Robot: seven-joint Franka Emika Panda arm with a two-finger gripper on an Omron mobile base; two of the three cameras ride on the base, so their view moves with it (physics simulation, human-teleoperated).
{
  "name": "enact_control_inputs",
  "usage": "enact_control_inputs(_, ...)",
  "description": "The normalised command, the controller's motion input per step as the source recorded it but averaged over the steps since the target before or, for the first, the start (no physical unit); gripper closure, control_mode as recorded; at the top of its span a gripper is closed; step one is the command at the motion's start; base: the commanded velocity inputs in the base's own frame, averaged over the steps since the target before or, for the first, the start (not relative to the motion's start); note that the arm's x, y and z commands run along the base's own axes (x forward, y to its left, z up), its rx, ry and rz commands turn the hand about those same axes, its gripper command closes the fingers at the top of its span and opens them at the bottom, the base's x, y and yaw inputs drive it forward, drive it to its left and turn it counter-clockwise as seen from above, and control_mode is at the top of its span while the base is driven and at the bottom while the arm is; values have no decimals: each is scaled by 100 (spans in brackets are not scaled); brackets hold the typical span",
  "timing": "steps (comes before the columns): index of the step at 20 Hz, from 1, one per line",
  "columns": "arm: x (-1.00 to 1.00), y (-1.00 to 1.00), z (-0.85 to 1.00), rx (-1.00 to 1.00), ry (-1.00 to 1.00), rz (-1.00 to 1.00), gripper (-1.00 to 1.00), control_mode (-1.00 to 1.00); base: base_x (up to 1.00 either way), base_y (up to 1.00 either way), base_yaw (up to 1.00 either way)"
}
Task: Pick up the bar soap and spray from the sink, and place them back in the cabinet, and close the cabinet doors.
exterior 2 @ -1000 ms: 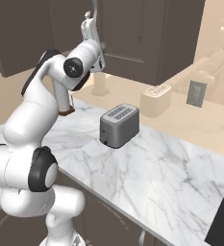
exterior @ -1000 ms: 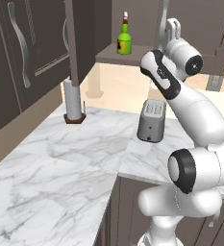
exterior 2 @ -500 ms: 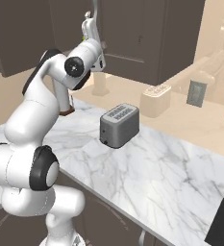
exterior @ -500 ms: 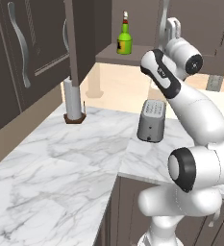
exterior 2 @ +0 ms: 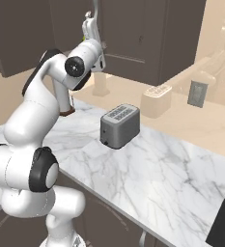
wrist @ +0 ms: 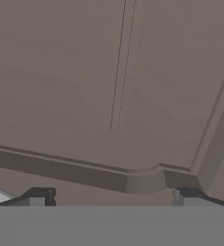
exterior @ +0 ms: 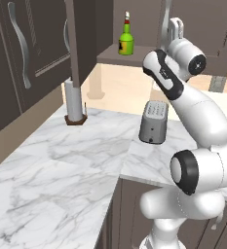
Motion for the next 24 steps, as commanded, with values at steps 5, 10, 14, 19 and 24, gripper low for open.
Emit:
enact_control_inputs(5, 0, -14, 0, 0, 0, 0, -100, -100, 0, 0, 0)
enact_control_inputs(10, 0, -19, 6, 0, 0, -3, -100, -100, 0, 0, 0)
enact_control_inputs(14, -1, -23, 13, 0, 0, -5, -100, -100, 0, 0, 0)
enact_control_inputs(19, -5, -23, 15, 0, 0, -6, -100, -100, 0, 0, 0)
enact_control_inputs(24, -4, -27, 20, 0, 0, -10, -100, -100, 0, 0, 0)
